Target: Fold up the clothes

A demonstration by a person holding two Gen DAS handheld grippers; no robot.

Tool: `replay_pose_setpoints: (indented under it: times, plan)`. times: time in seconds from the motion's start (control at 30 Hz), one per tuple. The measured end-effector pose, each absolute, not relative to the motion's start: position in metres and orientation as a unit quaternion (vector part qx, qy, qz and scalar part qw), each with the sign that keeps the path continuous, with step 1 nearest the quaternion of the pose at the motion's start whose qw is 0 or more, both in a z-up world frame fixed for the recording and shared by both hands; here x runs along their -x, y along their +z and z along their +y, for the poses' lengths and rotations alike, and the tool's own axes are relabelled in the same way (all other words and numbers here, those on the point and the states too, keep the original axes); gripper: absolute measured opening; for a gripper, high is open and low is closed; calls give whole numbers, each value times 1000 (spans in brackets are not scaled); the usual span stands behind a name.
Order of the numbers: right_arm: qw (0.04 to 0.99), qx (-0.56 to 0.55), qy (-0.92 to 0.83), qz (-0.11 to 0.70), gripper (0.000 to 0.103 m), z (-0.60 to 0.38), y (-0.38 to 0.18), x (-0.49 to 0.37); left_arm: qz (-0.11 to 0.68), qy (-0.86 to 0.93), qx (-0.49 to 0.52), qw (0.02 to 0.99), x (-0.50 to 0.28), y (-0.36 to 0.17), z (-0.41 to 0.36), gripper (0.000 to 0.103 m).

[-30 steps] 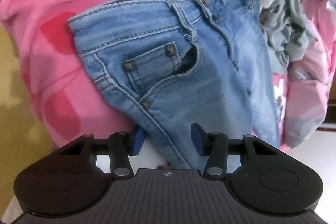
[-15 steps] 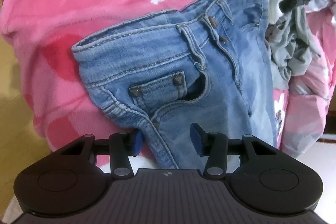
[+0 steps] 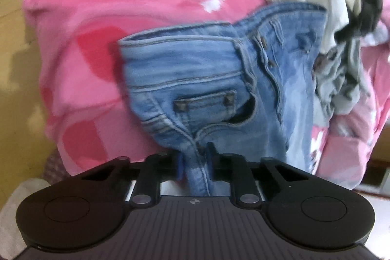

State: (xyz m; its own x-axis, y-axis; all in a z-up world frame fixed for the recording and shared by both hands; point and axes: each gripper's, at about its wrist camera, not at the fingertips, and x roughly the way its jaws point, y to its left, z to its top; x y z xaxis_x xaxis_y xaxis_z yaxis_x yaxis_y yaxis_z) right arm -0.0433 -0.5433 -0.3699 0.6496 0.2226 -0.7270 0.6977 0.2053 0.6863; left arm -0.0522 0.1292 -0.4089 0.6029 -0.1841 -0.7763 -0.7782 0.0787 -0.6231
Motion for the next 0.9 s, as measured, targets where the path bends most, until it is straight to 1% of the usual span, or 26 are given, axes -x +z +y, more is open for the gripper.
replay_pose_setpoints:
  times: [0.2, 0.4, 0.7, 0.9]
  plan:
    - [710, -585, -146, 364, 2, -549, -321, 22, 364, 233, 610, 665, 47, -377, 122, 10]
    - [740, -557, -106, 361, 2, -548, -290, -17, 331, 235, 594, 695, 30, -347, 119, 9]
    - [768, -527, -87, 353, 2, -548, -268, -95, 284, 238, 560, 741, -31, -315, 120, 8]
    - [774, -516, -76, 358, 2, -549, -266, -157, 273, 247, 542, 755, -83, -314, 129, 8]
